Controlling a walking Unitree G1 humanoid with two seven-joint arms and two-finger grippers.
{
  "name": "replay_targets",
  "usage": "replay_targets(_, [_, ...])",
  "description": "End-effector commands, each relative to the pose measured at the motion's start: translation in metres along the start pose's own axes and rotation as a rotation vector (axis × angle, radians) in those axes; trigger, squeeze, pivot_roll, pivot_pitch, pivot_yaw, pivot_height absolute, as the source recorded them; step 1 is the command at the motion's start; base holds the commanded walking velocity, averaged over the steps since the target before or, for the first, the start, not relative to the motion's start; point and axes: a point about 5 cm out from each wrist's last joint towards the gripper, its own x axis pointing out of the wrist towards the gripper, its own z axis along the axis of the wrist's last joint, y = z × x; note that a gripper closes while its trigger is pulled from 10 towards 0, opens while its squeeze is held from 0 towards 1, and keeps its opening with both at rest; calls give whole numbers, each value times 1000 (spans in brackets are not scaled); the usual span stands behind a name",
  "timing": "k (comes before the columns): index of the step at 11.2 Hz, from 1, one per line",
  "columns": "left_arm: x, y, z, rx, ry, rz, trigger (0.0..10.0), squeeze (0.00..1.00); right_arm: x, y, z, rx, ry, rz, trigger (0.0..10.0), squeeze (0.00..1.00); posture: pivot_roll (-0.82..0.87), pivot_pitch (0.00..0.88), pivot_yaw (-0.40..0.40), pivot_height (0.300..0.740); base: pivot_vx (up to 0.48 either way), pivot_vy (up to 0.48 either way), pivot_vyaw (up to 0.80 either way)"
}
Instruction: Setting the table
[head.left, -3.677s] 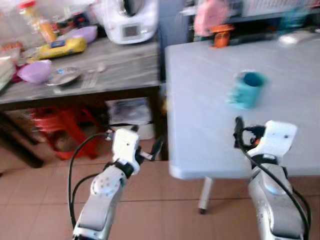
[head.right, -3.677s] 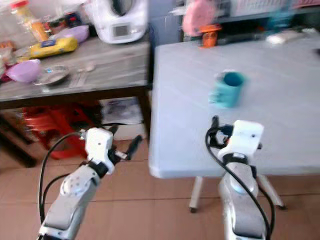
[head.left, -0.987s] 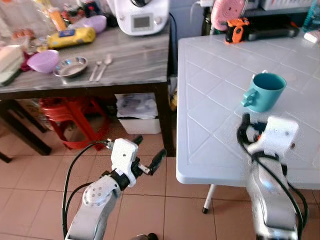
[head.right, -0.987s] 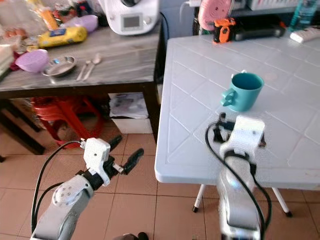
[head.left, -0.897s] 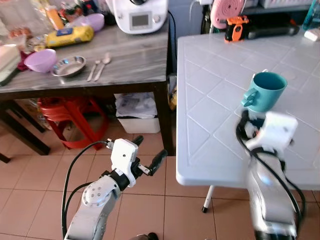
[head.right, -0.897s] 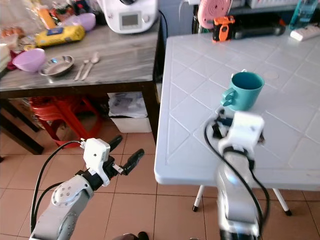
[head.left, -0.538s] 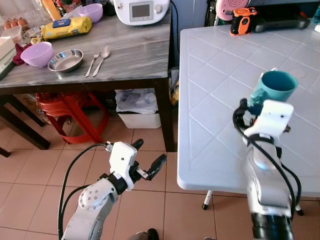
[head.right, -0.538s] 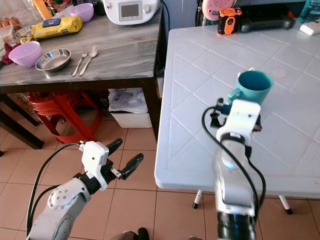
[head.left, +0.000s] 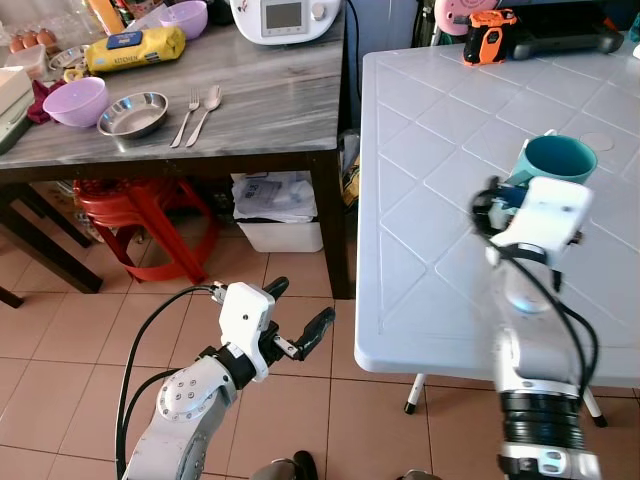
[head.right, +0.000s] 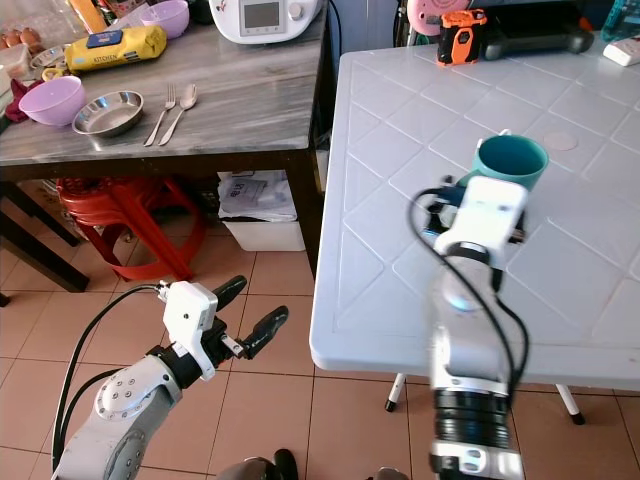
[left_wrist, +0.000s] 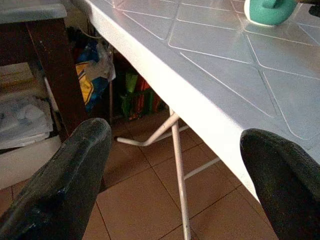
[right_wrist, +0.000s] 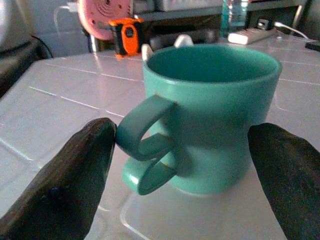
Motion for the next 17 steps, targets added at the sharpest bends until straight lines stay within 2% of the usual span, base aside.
replay_targets(1, [-5,2,0,9,12,6,10000,0,1,-2,0,18,-1,-22,10000,0,-61,184,142,740,0,0,0])
replay_targets(5, [-5,3,1,11,18,1,10000,0,-5,-20,-3,2,3,-70,10000,0,-67,185,148,740,0,0,0])
replay_targets(8, [-2,3,1,14,21,0,10000,0,-6,-23,-4,-30,-4,-64,10000,0,-74,184,154,740,0,0,0])
replay_targets(10, [-1,4,0,17,21,5,10000,0,-2,-12,0,-56,-30,-18,7961,0,-72,181,150,740,0,0,0])
replay_targets(11, [-1,4,0,18,21,10,10000,0,-1,-9,0,-56,-36,-5,3529,0,-70,180,146,740,0,0,0])
replay_targets(12, [-2,4,0,19,17,23,10000,0,1,-4,3,-58,-49,18,1294,0,-66,179,141,740,0,0,0])
replay_targets(13, [-2,5,0,19,16,29,10000,0,2,-2,4,-58,-52,27,353,0,-66,179,138,740,0,0,0])
replay_targets(17, [-1,3,-2,13,12,35,10000,0,4,1,2,-52,-51,39,0,0,-69,178,130,740,0,0,0])
